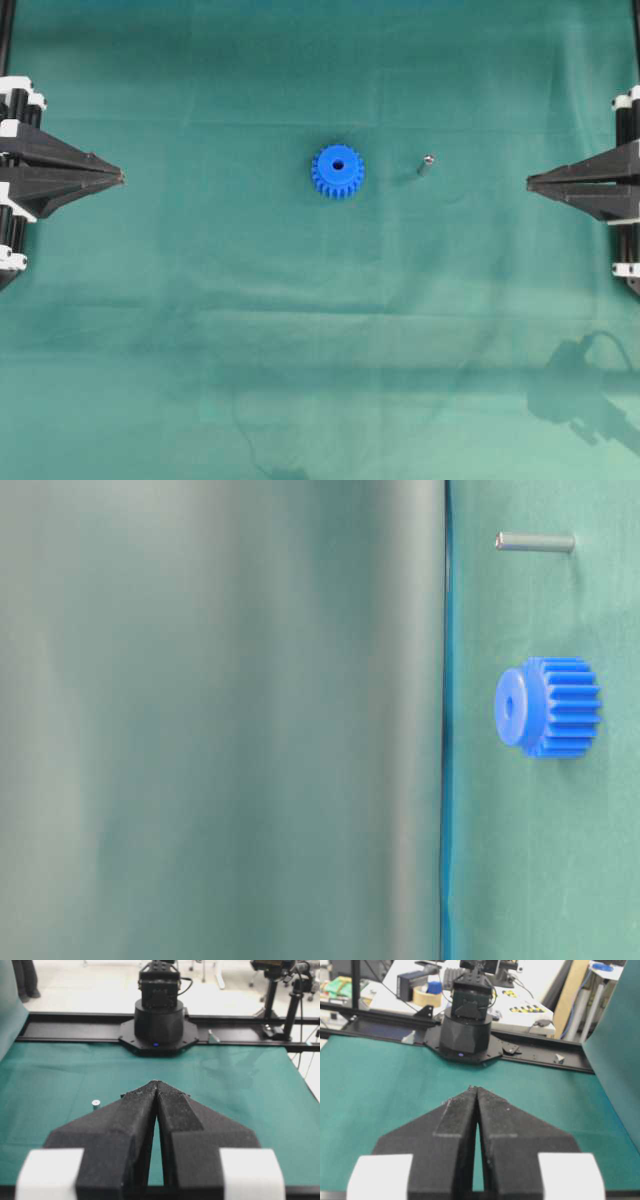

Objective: Insert the shaft placed at a random location into the center hole of the small gear at another random location.
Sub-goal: 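Lower the right gripper onto the upright silver shaft and close on it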

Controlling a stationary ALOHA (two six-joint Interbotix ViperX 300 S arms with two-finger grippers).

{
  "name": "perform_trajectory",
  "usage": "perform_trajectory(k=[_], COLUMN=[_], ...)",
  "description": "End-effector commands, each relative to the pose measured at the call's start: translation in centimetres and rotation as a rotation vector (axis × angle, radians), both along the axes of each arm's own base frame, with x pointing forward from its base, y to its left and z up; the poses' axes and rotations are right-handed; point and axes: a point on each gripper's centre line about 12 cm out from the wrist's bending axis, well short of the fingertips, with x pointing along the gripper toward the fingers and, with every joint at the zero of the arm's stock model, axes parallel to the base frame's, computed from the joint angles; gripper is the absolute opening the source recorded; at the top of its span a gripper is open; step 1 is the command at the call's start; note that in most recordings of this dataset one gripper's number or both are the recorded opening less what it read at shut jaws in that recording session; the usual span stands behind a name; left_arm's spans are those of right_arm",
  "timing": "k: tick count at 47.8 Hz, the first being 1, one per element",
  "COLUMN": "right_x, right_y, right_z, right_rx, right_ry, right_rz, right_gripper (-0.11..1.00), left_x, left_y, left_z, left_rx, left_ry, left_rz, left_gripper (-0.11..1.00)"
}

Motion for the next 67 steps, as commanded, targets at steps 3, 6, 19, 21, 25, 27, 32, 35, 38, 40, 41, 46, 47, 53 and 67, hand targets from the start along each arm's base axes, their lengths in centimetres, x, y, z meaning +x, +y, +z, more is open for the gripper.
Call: perform_trajectory(k=[3, 6, 19, 21, 25, 27, 32, 35, 38, 40, 41, 46, 47, 53, 67], right_x=[0.4, 0.5, 2.2, 2.6, 3.4, 3.8, 4.8, 5.2, 5.7, 6.0, 6.1, 6.7, 6.8, 7.1, 7.6], right_y=[-0.7, -1.2, -3.5, -3.9, -4.7, -5.1, -5.7, -6.3, -6.8, -7.1, -7.2, -7.7, -7.8, -8.2, -8.4], right_z=[1.1, 0.7, -2.8, -3.4, -4.9, -6.0, -8.1, -9.5, -11.2, -12.2, -12.7, -14.6, -15.1, -17.2, -18.9], right_rx=[-0.011, -0.011, 0.006, 0.014, 0.028, 0.036, 0.066, 0.092, 0.112, 0.119, 0.121, 0.135, 0.139, 0.153, 0.159], right_ry=[-0.026, -0.010, 0.109, 0.125, 0.162, 0.186, 0.228, 0.249, 0.274, 0.287, 0.295, 0.315, 0.322, 0.359, 0.410], right_rz=[-0.034, -0.061, -0.158, -0.172, -0.200, -0.212, -0.238, -0.266, -0.295, -0.308, -0.313, -0.344, -0.352, -0.384, -0.388], right_gripper=[0.00, 0.00, 0.00, 0.00, 0.00, 0.00, 0.16, 0.36, 0.54, 0.66, 0.72, 0.73, 0.71, 0.70, 0.67], left_x=[-0.1, -0.2, -0.1, -0.1, -0.1, -0.1, -0.2, -0.2, -0.2, -0.3, -0.3, -0.3, -0.3, -0.4, -0.4], left_y=[-0.2, -0.2, -0.2, -0.2, -0.2, -0.2, -0.2, -0.2, -0.2, -0.2, -0.2, -0.1, -0.1, -0.1, 0.0], left_z=[0.9, 0.9, 0.3, 0.3, 0.2, 0.2, 0.1, 0.1, 0.1, 0.2, 0.2, 0.0, 0.0, -0.1, -0.3], left_rx=[-0.035, -0.035, -0.041, -0.041, -0.039, -0.041, -0.042, -0.044, -0.042, -0.044, -0.042, -0.044, -0.044, -0.045, -0.048], left_ry=[-0.029, -0.023, 0.003, 0.002, 0.005, 0.005, 0.008, 0.008, 0.006, 0.002, 0.003, 0.006, 0.006, 0.008, 0.012], left_rz=[-0.008, -0.009, -0.009, -0.009, -0.009, -0.009, -0.007, -0.007, -0.009, -0.007, -0.007, -0.006, -0.006, -0.003, 0.002], left_gripper=[0.00, 0.00, 0.00, 0.00, 0.00, 0.00, 0.00, 0.00, 0.00, 0.00, 0.00, 0.00, 0.00, 0.00, 0.00])
